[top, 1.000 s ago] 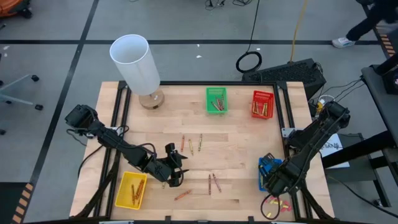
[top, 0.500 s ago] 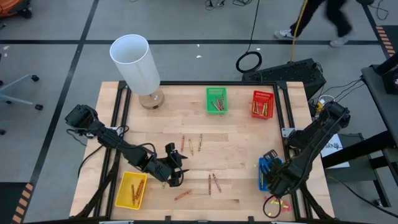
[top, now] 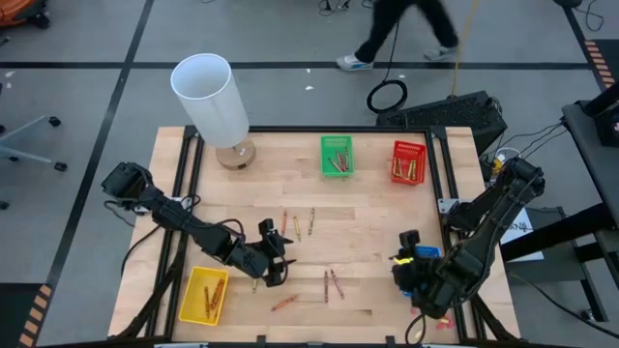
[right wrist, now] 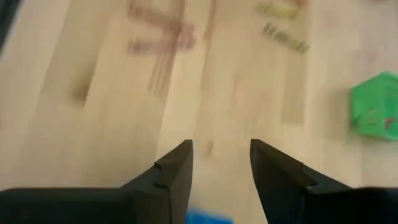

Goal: Sort crayons
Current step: Put the orange crayon into the yellow bin

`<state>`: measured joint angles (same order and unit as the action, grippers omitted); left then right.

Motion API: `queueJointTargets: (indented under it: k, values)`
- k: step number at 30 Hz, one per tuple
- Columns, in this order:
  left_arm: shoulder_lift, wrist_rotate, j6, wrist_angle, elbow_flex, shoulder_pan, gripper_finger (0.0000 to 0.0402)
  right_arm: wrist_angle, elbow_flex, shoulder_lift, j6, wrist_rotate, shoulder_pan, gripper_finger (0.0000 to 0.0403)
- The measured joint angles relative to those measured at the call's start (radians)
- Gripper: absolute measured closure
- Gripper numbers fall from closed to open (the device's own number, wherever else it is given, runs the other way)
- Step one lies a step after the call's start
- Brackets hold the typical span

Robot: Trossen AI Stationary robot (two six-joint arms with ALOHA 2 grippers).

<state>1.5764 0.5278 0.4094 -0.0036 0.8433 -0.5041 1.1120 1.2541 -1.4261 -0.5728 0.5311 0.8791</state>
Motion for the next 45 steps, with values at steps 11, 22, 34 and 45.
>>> queueJointTargets:
  k: [11,22,34,45]
  values:
    - [0.0,0.001,-0.007,-0.002,0.0,0.006,0.015,-0.346,-0.095,-0.063,0.049,0.406,-0.011,0.0259]
    - [0.0,0.082,0.085,-0.043,0.0,0.066,0.015,-0.719,-0.221,-0.146,0.167,0.433,-0.098,0.0259]
    - [0.008,0.109,0.523,-0.39,-0.001,0.094,0.015,-0.743,-0.221,-0.158,0.229,0.422,-0.187,0.0259]
    - [0.108,0.169,0.566,-0.286,-0.002,0.102,0.015,-0.744,-0.221,-0.158,0.243,0.327,-0.226,0.0259]
